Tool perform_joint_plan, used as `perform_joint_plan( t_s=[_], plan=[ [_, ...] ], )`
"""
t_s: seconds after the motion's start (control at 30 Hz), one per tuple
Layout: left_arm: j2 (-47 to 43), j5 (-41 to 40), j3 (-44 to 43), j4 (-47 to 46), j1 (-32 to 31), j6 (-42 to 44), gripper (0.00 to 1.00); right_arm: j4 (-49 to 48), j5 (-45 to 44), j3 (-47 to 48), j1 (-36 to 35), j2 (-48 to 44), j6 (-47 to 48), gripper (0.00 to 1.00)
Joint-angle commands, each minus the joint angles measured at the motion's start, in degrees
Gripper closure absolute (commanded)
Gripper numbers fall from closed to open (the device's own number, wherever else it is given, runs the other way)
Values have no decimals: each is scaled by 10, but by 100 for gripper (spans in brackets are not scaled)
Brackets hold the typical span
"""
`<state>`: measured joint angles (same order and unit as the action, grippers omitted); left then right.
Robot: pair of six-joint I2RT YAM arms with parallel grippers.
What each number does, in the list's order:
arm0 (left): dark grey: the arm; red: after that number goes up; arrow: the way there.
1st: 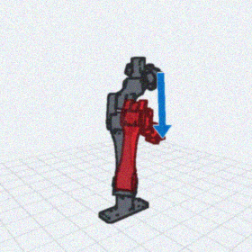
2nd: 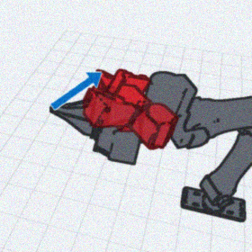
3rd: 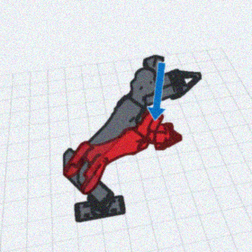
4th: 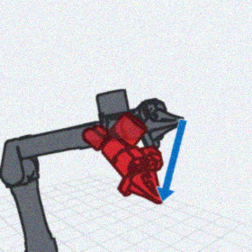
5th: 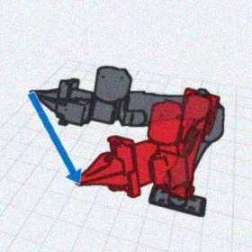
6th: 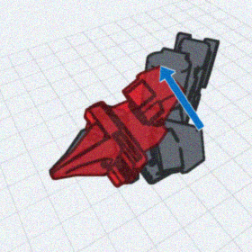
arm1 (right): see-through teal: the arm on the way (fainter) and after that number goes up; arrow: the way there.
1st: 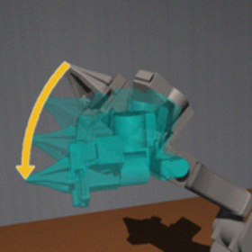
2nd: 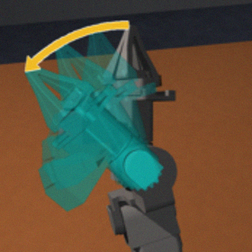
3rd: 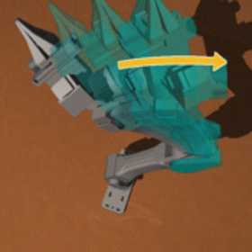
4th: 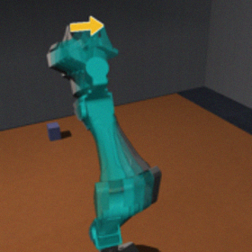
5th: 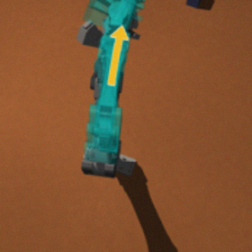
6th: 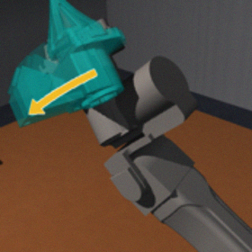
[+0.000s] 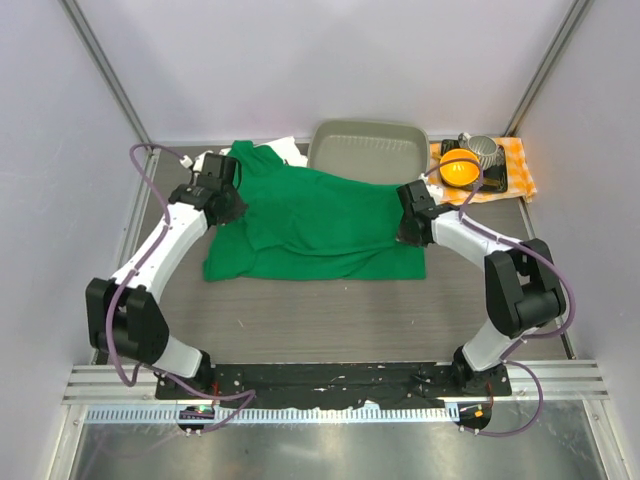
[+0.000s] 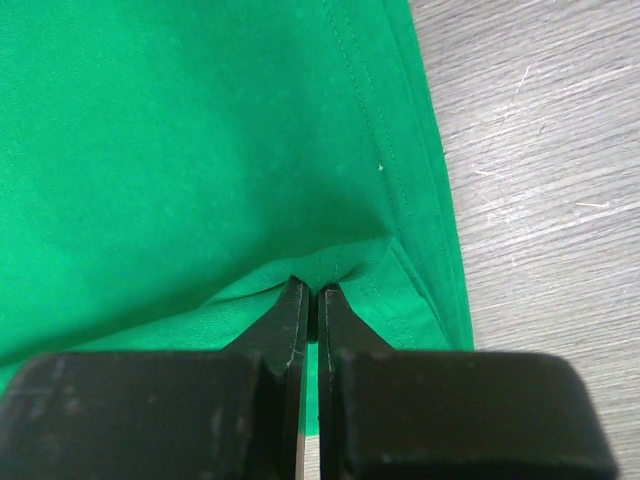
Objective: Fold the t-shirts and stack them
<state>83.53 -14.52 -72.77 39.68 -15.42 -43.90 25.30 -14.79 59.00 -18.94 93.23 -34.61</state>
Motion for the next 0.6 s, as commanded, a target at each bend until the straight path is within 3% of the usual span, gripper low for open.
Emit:
perform_joint_plan(
  t_s=[0.0,0.23,0.27,0.3,0.33,0.37,0.43,0.57],
  plan=[
    [45,19,-37,-44,4,27,100,-19,-6,31,6,12,-5,99],
    [136,24,-97,-53,18,47,100,-23,-24,59,12,56,-10,99],
    [144,22,-102,-57,20,50,92,-19,-30,63,13,62,-10,73],
    [151,20,-113,-52,22,51,78,-18,-38,66,13,68,-11,56],
    [158,-1,-121,-50,25,53,56,-20,-52,69,12,67,-10,41],
    [157,-15,-129,-49,25,54,27,-27,-58,68,12,64,-7,14],
    [134,-31,-140,-39,25,54,4,-43,-67,54,8,25,-5,5],
    [19,-51,-92,-31,-4,48,0,-40,-109,28,-35,-73,6,3]
  ],
)
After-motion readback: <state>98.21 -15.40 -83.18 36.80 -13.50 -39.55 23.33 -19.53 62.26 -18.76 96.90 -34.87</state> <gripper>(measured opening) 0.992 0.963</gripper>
